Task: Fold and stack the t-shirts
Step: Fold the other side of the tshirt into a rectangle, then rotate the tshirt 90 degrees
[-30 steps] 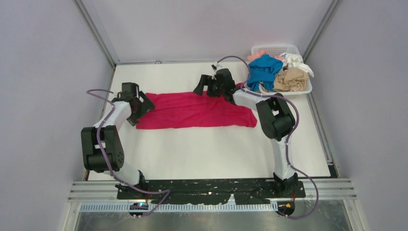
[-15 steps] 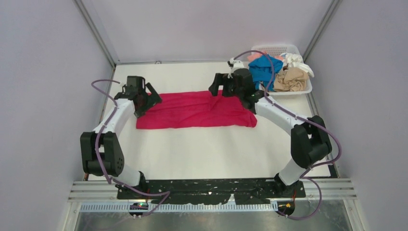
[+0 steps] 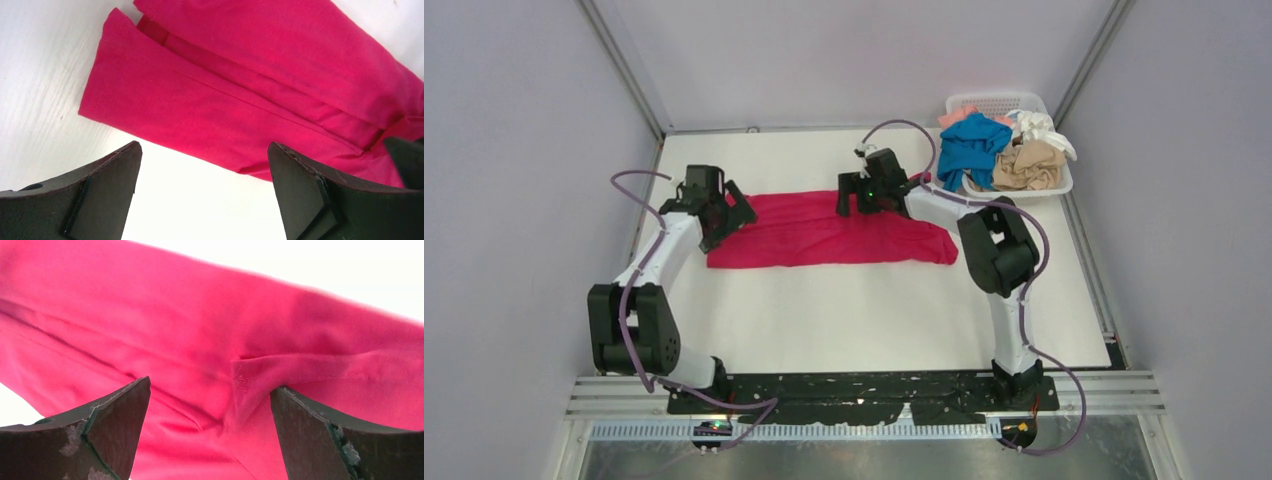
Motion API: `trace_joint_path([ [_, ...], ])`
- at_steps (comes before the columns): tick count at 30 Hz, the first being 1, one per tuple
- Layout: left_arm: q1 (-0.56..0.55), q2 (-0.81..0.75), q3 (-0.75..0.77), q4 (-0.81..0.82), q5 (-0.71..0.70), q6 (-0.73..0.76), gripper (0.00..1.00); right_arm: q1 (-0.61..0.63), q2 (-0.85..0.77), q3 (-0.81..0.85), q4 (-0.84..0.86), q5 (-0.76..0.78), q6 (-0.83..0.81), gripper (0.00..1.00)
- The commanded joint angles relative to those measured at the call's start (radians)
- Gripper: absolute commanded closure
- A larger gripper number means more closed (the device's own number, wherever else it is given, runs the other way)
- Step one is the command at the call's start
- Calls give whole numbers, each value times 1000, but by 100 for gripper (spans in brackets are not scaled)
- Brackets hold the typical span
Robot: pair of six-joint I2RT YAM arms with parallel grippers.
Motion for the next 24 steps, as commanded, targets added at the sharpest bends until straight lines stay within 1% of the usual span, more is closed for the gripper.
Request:
trace_joint_path([
  [1, 2, -51, -16, -23, -44, 33, 0, 48, 59, 251, -92, 74, -82, 5],
  [6, 2, -42, 13, -22, -57, 38, 0, 57, 110, 339, -132, 91, -103, 5],
  [8, 2, -23, 46, -7, -46, 41, 0, 56, 98, 346, -164, 95, -120, 5],
  [9, 2, -7, 62, 9, -33, 44, 0, 56, 64, 332, -170, 110, -123, 5],
  [10, 2, 17, 81, 27, -17, 47, 0, 57, 36, 282, -166, 122, -129, 5],
  [11, 3, 47, 107, 42, -1, 45, 0, 57, -24, 250, -149, 166, -131, 5],
  [12, 2, 88, 139, 43, 17, 42, 0, 56, -60, 173, -141, 191, -128, 5],
  [13, 2, 134, 182, 38, 38, 39, 0, 53, -130, 131, -134, 242, -112, 5],
  [14, 2, 179, 224, 35, 60, 35, 0, 51, -180, 50, -131, 275, -96, 5],
  [15, 3, 241, 265, 25, 95, 30, 0, 44, -231, 4, -126, 281, -56, 5],
  [16, 2, 281, 304, 11, 124, 25, 0, 41, -255, -89, -124, 277, -32, 5],
  [17, 1, 318, 334, 2, 150, 16, 0, 31, -298, -131, -117, 267, 24, 5],
  [18, -1, 345, 350, 5, 164, 9, 0, 25, -313, -213, -112, 229, 53, 5],
  [19, -2, 366, 356, 10, 169, 4, 0, 11, -334, -249, -97, 203, 114, 5],
  [20, -2, 384, 361, 12, 172, -1, 1, 3, -339, -317, -83, 145, 142, 5],
  [21, -1, 404, 366, 11, 179, -4, 0, -15, -345, -346, -54, 121, 189, 5],
  [23, -3, 437, 378, -19, 198, -7, 0, -39, -342, -429, -20, 83, 231, 5],
  [24, -6, 445, 372, -23, 205, -6, 0, -45, -336, -438, -15, 78, 237, 5],
])
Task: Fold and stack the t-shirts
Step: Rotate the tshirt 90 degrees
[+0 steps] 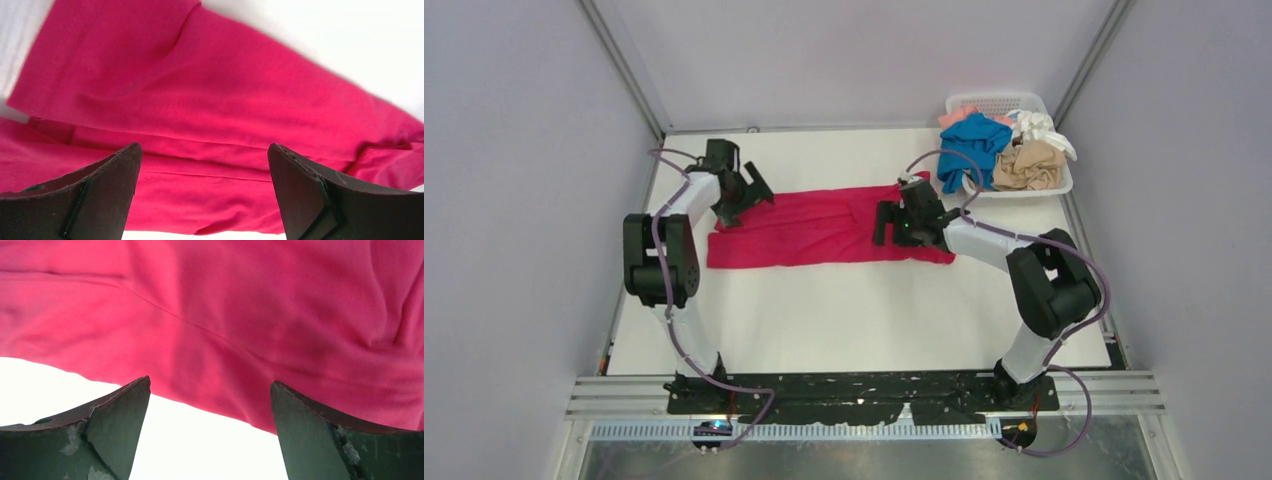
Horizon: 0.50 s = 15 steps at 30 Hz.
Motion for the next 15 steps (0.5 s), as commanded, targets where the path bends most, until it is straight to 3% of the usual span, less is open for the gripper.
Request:
trace_joint_path([
  [1, -11, 30, 20, -35, 72, -14, 0, -43, 19, -97, 63, -70, 142, 5],
  [5, -32, -17, -99, -71, 128, -17, 0, -87, 77, -57, 59, -80, 147, 5],
  [8, -60, -177, -316, 5, 146, -50, 0, -138, 167, 33, 22, -116, 141, 5],
  [11, -87, -299, -451, 26, 124, -87, 0, -159, 247, 194, -21, -155, 126, 5],
  [15, -128, -319, -564, 20, 169, -126, 0, -163, 387, 434, -86, -231, 101, 5],
])
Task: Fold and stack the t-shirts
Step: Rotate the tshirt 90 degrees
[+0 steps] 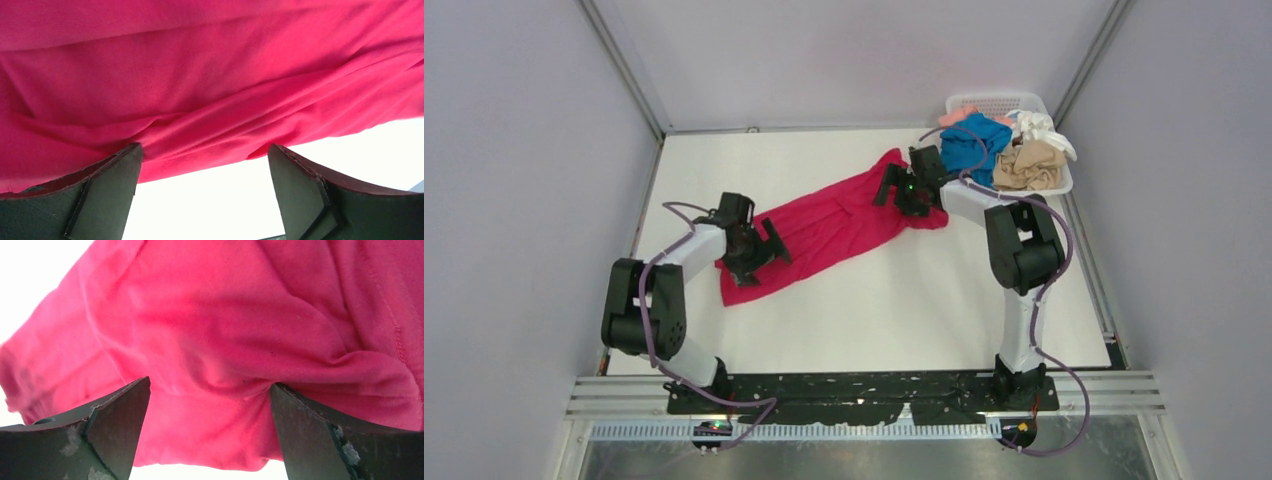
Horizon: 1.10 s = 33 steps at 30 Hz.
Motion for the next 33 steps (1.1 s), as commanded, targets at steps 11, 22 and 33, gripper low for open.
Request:
trace_joint_path([
  [11, -515, -205, -271, 99, -33, -432, 0, -3, 580, 1045, -423, -288, -136, 5],
  [22, -546, -472, -104, -209, -407, -275, 0, 12, 386, 991, -351, -145, -281, 5],
  [33, -267, -362, -217, -42, -210, -51, 0, 214, 126, 578, -350, 45, -282, 5],
])
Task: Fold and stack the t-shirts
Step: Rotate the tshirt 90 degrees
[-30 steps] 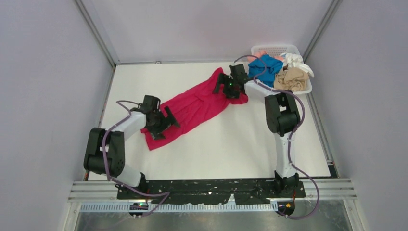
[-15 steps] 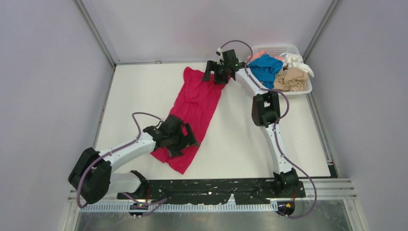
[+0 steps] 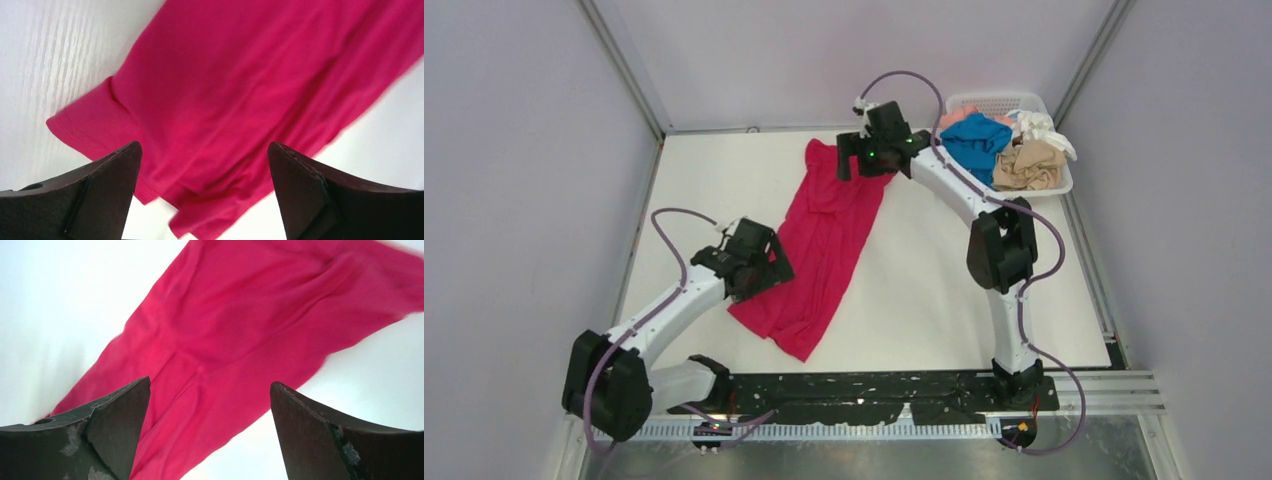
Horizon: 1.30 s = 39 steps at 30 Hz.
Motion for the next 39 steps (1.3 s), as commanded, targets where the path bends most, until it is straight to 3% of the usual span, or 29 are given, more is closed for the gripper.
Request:
trace_joint_path([
  [1, 89, 103, -78, 114, 188, 96, 0, 118, -95, -210, 69, 41, 51, 5],
  [9, 90, 246, -137, 207, 296, 90, 0, 161, -104, -381, 143, 67, 168, 5],
  [13, 80, 276, -175, 258, 463, 72, 0, 145, -14, -294, 107, 84, 145, 5],
  [19, -42, 231, -281, 374, 556, -69, 0, 79, 94, -140, 34, 52, 126, 5],
  [24, -229, 121, -289, 356, 480, -197, 0, 47, 189, 56, -14, 18, 98, 5],
  [31, -278, -166, -222, -14, 240, -204, 0, 43, 177, 232, -80, 22, -10, 5],
  [34, -278, -287, -172, -133, 142, -163, 0, 46, 27, 126, -35, 29, -86, 5],
  [39, -259, -386, -156, -180, -50, -97, 0, 65, -373, -437, 211, -32, -48, 5],
])
